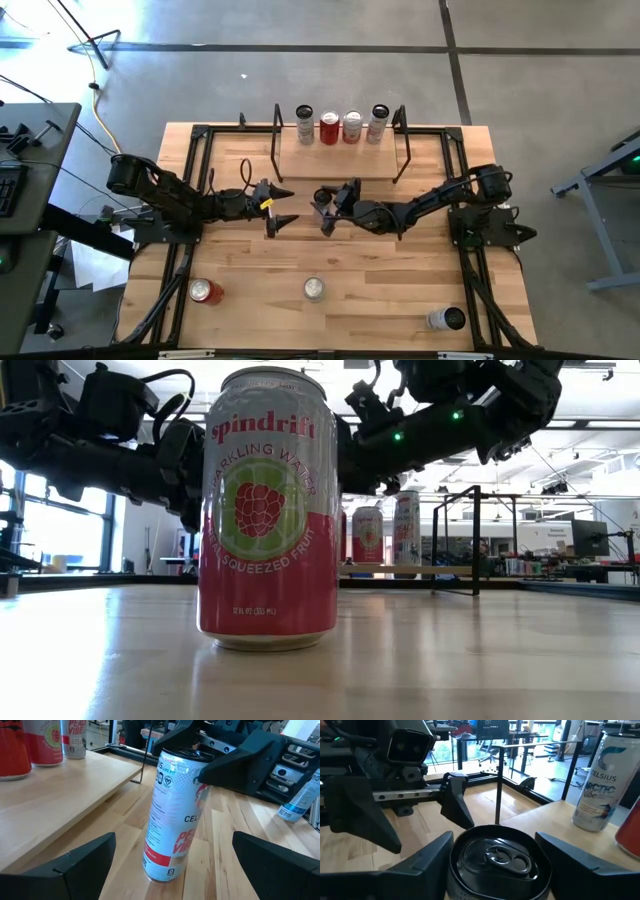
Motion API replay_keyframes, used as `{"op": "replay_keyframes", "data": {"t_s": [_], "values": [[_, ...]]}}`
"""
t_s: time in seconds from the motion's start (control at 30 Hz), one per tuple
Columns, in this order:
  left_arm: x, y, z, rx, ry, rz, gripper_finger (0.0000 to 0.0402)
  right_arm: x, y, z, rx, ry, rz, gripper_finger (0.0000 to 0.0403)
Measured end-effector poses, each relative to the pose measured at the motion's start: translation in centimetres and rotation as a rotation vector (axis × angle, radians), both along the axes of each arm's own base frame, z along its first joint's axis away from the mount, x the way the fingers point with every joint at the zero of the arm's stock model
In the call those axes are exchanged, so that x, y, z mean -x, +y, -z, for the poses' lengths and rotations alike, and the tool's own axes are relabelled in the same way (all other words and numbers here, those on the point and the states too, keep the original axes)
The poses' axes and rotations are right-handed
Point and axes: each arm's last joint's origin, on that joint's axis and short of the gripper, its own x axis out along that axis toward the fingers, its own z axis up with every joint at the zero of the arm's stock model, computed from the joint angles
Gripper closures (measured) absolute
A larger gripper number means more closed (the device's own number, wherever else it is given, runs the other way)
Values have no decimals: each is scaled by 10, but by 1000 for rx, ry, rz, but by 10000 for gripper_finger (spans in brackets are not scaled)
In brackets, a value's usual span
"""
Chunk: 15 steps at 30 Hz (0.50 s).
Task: Place canned beverage on shelf
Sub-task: Put the white and red soda can on the shelf aligned with the other white and red soda can
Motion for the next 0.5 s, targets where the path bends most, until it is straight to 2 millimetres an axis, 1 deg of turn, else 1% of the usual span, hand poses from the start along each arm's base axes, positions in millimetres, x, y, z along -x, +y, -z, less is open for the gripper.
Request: {"op": "replay_keyframes", "data": {"t_s": [0.03, 0.23, 0.37, 0.5], "values": [[0, 0, 0, 0, 0, 0, 9, 0, 0, 0, 6, 3, -1, 166], [0, 0, 0, 0, 0, 0, 9, 1, 1, -4, 59, 38, -35, 167], [0, 0, 0, 0, 0, 0, 9, 5, 1, -20, 74, 27, -80, 167], [0, 0, 0, 0, 0, 1, 9, 15, 1, -38, 132, 79, -133, 167]]}}
